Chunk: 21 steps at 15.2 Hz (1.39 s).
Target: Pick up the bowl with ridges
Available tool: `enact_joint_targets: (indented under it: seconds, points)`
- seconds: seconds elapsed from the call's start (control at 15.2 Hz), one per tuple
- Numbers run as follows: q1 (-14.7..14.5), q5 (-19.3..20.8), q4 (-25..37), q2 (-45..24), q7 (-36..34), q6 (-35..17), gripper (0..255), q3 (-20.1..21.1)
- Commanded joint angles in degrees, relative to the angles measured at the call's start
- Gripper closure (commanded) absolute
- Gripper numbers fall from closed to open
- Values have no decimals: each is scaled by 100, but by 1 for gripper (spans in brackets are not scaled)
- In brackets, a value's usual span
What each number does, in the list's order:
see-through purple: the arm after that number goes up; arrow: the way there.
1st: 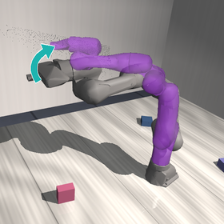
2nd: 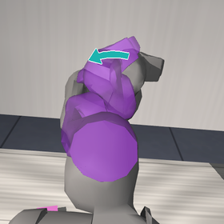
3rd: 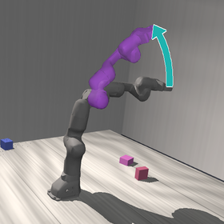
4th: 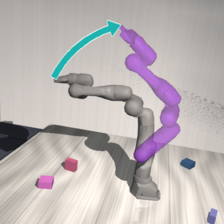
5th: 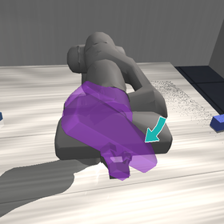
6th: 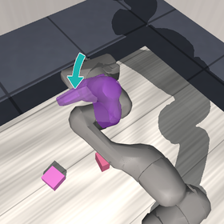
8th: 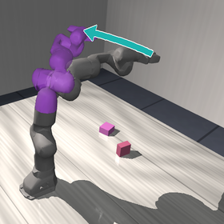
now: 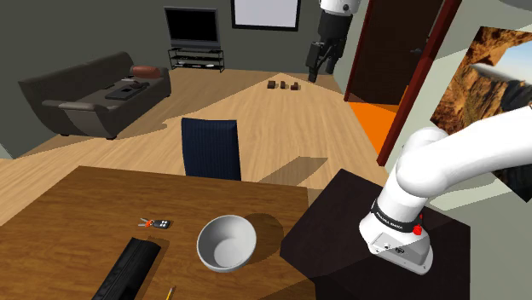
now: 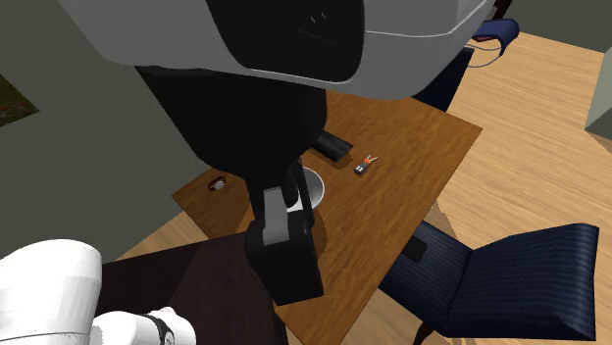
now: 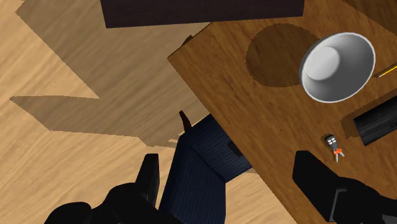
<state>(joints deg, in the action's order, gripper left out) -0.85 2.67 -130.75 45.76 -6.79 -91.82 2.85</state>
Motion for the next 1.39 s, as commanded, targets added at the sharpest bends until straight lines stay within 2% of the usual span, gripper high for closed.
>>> enact_joint_targets:
  seconds: [0.0, 0.66, 1.32]
  points:
    - [0, 0, 0, 0, 0, 0, 0, 0]
    - [-252, -567, -1423, -339, -621, -1565, 0, 466]
    - [-572, -1163, -2210, -1544, -1180, -3425, 0, 1048]
